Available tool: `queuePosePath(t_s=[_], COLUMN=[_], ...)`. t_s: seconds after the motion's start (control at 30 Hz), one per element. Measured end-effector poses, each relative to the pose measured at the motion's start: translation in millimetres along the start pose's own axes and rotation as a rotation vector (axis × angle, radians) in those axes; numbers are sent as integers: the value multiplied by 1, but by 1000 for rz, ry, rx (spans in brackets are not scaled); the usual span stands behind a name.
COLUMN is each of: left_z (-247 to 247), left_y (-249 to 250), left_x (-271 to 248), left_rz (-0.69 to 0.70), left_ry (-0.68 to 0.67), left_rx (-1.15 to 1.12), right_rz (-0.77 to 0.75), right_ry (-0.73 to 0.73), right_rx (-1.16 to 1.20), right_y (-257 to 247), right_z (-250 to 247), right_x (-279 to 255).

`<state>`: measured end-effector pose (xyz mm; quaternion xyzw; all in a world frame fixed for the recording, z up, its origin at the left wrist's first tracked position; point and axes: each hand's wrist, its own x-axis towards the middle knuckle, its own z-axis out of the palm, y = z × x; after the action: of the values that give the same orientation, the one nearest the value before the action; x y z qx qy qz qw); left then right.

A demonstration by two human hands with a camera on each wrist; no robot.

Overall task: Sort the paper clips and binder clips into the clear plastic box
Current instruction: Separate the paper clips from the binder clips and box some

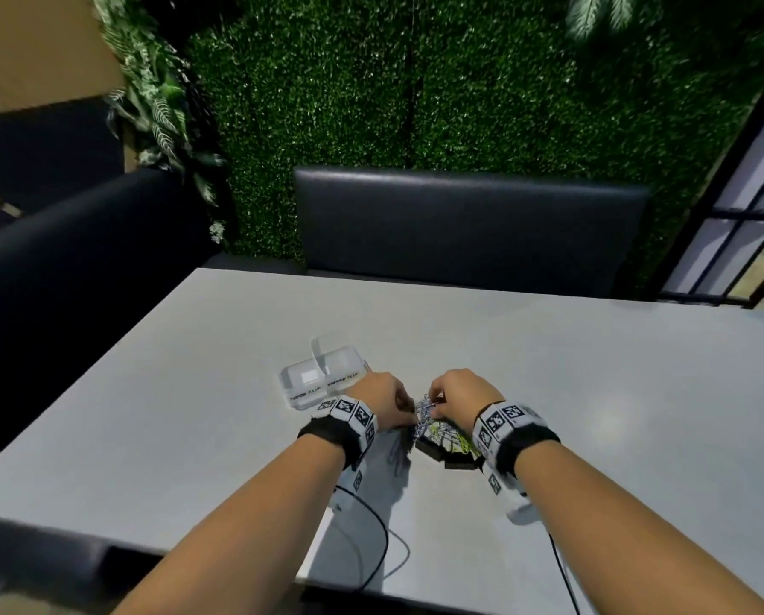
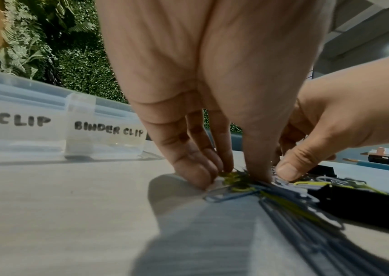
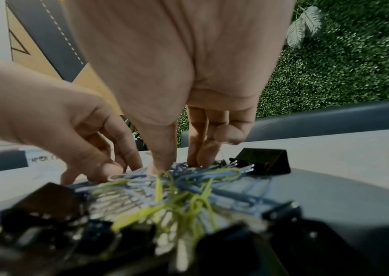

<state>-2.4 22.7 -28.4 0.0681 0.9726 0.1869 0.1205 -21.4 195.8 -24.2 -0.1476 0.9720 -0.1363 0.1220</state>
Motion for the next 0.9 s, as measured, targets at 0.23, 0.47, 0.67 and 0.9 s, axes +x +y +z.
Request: queuePosePath(t_s=[0.23, 0.47, 0.67, 0.9], left_z=[8, 11, 14, 12], left_y=[2, 1, -3, 10], left_x=[3, 4, 3, 3], left_rz=[3, -27, -35, 0], left_ry=[26, 73, 83, 69], left_rx=[-84, -213, -269, -146], right_rz=[-21, 9, -1, 29], right_ry=[51, 118, 111, -1], right_rx=[-20, 6, 96, -30], right_y=[-1, 4, 9, 0], right_z=[5, 3, -2, 4], right_x=[-2, -7, -9, 1])
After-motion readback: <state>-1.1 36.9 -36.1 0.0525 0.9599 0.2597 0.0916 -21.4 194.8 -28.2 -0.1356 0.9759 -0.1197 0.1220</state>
